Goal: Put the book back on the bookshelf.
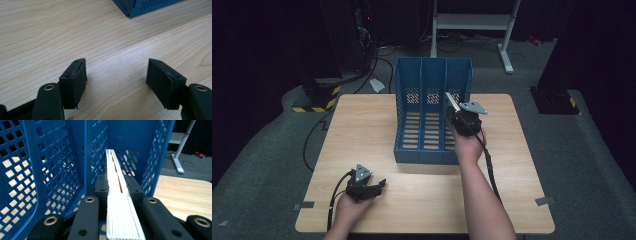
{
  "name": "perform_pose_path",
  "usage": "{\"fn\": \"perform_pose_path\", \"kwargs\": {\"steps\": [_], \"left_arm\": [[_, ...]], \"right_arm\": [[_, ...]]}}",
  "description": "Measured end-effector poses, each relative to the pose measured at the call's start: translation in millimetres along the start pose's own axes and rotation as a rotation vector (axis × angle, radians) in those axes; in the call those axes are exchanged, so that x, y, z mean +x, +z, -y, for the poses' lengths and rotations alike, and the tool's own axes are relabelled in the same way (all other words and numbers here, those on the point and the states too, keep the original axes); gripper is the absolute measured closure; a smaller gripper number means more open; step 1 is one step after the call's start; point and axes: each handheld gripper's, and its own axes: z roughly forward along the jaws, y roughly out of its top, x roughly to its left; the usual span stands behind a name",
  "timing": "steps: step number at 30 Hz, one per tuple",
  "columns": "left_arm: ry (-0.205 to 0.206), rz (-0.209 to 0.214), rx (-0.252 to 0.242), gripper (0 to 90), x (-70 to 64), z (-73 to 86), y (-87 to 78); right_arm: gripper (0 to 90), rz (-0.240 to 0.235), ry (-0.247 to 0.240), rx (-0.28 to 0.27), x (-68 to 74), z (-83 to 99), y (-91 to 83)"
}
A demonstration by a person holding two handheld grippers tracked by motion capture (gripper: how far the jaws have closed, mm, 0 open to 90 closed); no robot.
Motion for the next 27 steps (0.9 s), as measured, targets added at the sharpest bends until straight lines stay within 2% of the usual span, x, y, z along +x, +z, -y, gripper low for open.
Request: {"fn": "perform_pose_path", "kwargs": {"steps": [2,6,9,11,17,27], "left_arm": [[0.000,-0.001,0.000,32.5,0.0,0.0,0.0],[0.000,-0.001,0.000,32.5,0.0,0.0,0.0],[0.000,0.001,0.001,32.5,0.0,0.0,-0.1],[0.001,0.001,0.001,32.5,0.0,0.0,-0.1],[0.006,0.005,0.002,32.5,-0.4,0.2,-0.4],[0.009,0.007,-0.002,32.5,-0.6,0.1,0.0]], "right_arm": [[75.8,0.005,0.001,0.003,0.5,0.4,1.9],[75.8,0.036,-0.036,0.029,3.7,4.7,11.1],[75.8,0.029,-0.014,0.039,3.4,7.3,15.0],[75.7,0.031,-0.019,0.042,4.2,8.1,16.0],[75.6,0.037,-0.017,0.046,1.9,11.8,15.5],[75.1,0.014,-0.012,0.114,-6.4,24.7,5.6]]}}
